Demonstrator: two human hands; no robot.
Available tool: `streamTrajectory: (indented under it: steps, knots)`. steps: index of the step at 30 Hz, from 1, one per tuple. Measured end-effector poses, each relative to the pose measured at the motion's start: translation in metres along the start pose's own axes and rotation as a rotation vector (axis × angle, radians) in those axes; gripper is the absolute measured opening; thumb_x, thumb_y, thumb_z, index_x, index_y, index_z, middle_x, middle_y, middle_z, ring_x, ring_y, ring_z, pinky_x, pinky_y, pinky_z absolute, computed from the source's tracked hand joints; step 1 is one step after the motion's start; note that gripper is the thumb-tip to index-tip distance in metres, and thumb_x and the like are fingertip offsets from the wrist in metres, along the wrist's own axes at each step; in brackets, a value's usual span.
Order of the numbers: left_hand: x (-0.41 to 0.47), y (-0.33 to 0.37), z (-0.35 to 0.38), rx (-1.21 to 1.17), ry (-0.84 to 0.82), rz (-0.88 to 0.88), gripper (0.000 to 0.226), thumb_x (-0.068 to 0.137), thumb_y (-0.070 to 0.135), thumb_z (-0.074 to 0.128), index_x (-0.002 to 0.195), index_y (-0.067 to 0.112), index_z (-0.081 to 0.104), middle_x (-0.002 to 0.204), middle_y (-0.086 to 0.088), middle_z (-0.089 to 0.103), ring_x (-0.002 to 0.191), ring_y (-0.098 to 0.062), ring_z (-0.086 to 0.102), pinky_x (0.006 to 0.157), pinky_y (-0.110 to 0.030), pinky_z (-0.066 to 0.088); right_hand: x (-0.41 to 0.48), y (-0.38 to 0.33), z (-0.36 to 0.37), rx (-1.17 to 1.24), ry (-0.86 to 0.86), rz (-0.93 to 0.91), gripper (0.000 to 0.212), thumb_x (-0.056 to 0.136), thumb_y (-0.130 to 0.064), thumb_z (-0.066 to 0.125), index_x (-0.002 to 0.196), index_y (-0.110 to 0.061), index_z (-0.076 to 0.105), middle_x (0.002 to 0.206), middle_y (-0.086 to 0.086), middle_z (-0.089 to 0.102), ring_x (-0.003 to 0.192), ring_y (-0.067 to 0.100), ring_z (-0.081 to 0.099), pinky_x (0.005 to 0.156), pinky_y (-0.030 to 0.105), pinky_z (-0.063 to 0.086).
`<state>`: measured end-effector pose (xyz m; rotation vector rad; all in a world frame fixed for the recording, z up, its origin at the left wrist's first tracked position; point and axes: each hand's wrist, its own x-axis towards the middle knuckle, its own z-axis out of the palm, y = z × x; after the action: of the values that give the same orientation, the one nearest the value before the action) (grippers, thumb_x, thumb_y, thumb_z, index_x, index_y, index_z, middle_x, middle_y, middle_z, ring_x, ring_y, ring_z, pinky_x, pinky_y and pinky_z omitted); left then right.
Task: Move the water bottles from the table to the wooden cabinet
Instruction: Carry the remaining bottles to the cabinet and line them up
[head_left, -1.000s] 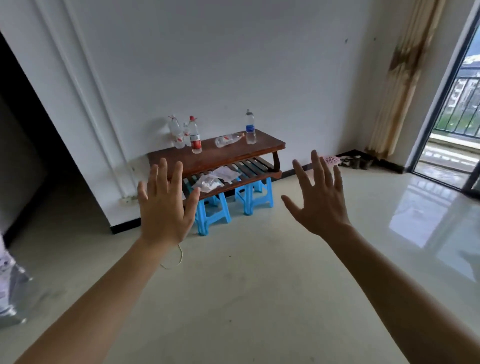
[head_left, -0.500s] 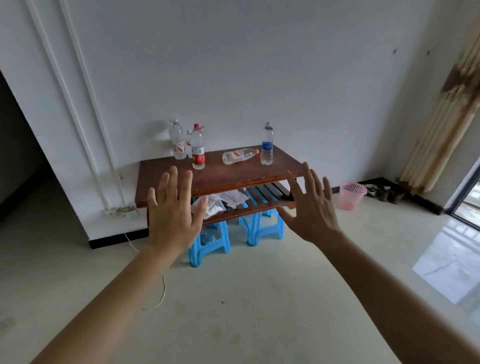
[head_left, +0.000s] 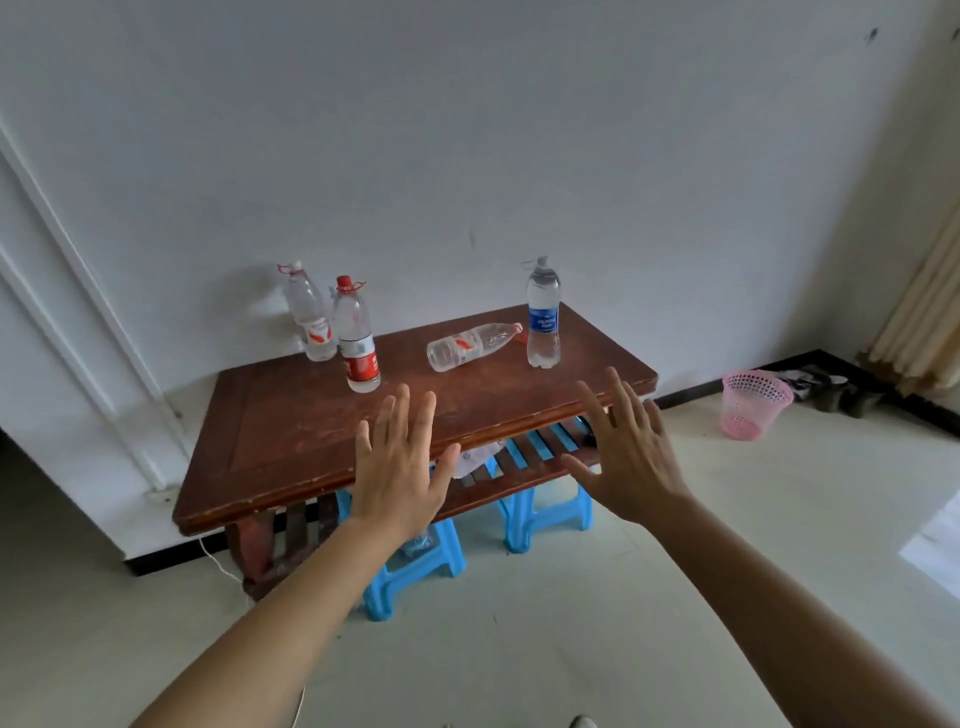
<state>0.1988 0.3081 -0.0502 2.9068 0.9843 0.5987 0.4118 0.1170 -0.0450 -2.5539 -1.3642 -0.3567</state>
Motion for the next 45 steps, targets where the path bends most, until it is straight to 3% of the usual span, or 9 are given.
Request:
streamTrajectory:
  steps: [3,6,15,18,25,31,36,40,45]
  knots:
    - [0.087,-0.005,0.04,0.048,-0.021,-0.049,0.077,0.098,0.065,0.015,0.16,0.019,0.011,0.168,-0.014,0.005,0.154,-0.032,0.013,0.119,-0.058,0.019,0.086,0.033,0.041,0.02,-0.022,-0.029,0.098,0.088,-0.076,0.045,0.161,-0.03,-0.002,0.17,0.013,-0.002,0.155,0.035,0.013,0.124,0.055,0.015]
    - [0.175,-0.009,0.067,0.062,-0.084,-0.092,0.078,0.098,0.066,0.017,0.16,0.02,0.008,0.168,-0.015,0.0,0.154,-0.033,0.009,0.121,-0.057,0.018,0.181,0.065,0.066,0.049,-0.079,-0.069,0.101,0.089,-0.07,0.054,0.161,-0.027,-0.001,0.17,0.013,-0.001,0.155,0.035,0.013,0.123,0.052,0.017]
    - [0.329,-0.049,0.147,0.065,-0.168,-0.16,0.085,0.092,0.072,0.015,0.16,0.023,0.004,0.168,-0.013,-0.002,0.154,-0.032,0.009,0.122,-0.056,0.018,0.383,0.084,0.154,0.114,-0.292,-0.207,0.097,0.095,-0.06,0.054,0.162,-0.024,-0.007,0.17,0.01,-0.013,0.157,0.031,0.006,0.124,0.048,0.019]
    - [0.379,-0.078,0.195,0.05,-0.259,-0.176,0.087,0.091,0.074,0.015,0.159,0.026,-0.007,0.167,-0.011,-0.011,0.155,-0.031,0.002,0.123,-0.056,0.015,0.439,0.079,0.201,0.111,-0.358,-0.25,0.098,0.095,-0.057,0.058,0.162,-0.025,-0.006,0.17,0.008,-0.014,0.157,0.031,0.006,0.123,0.049,0.02]
    - [0.491,-0.142,0.294,0.031,-0.433,-0.082,0.089,0.091,0.076,0.024,0.156,0.032,-0.018,0.166,-0.006,-0.023,0.155,-0.028,-0.009,0.122,-0.051,0.001,0.561,0.07,0.292,0.08,-0.478,-0.116,0.095,0.094,-0.053,0.062,0.161,-0.026,0.0,0.17,0.008,-0.006,0.156,0.032,0.009,0.122,0.049,0.023]
    - [0.559,-0.159,0.368,-0.01,-0.605,-0.041,0.095,0.089,0.075,0.043,0.156,0.031,-0.008,0.168,-0.007,-0.009,0.155,-0.03,-0.002,0.123,-0.054,0.007,0.618,0.062,0.364,0.069,-0.619,-0.084,0.102,0.093,-0.047,0.066,0.16,-0.031,-0.009,0.17,0.004,-0.011,0.157,0.032,0.0,0.123,0.052,0.015]
    - [0.586,-0.159,0.406,-0.002,-0.628,-0.076,0.107,0.077,0.082,0.055,0.155,0.033,0.003,0.162,-0.004,0.028,0.145,-0.028,0.034,0.116,-0.051,0.032,0.645,0.07,0.4,-0.031,-0.724,-0.135,0.119,0.085,-0.02,0.076,0.159,-0.03,-0.016,0.169,0.007,-0.013,0.156,0.034,-0.011,0.125,0.054,0.003]
    - [0.608,-0.171,0.416,0.014,-0.664,-0.166,0.113,0.067,0.082,0.067,0.154,0.034,0.014,0.151,-0.003,0.044,0.133,-0.027,0.049,0.106,-0.047,0.042,0.669,0.067,0.429,0.018,-0.673,-0.132,0.109,0.077,-0.024,0.077,0.159,-0.03,0.006,0.166,0.01,0.009,0.155,0.037,-0.004,0.124,0.061,0.001]
    - [0.612,-0.174,0.427,-0.005,-0.638,-0.179,0.112,0.064,0.081,0.07,0.152,0.034,0.019,0.142,0.0,0.052,0.123,-0.023,0.056,0.098,-0.041,0.048,0.673,0.071,0.454,0.146,-0.583,-0.104,0.097,0.077,-0.032,0.082,0.154,-0.033,0.023,0.162,0.005,0.024,0.154,0.034,0.005,0.124,0.058,0.001]
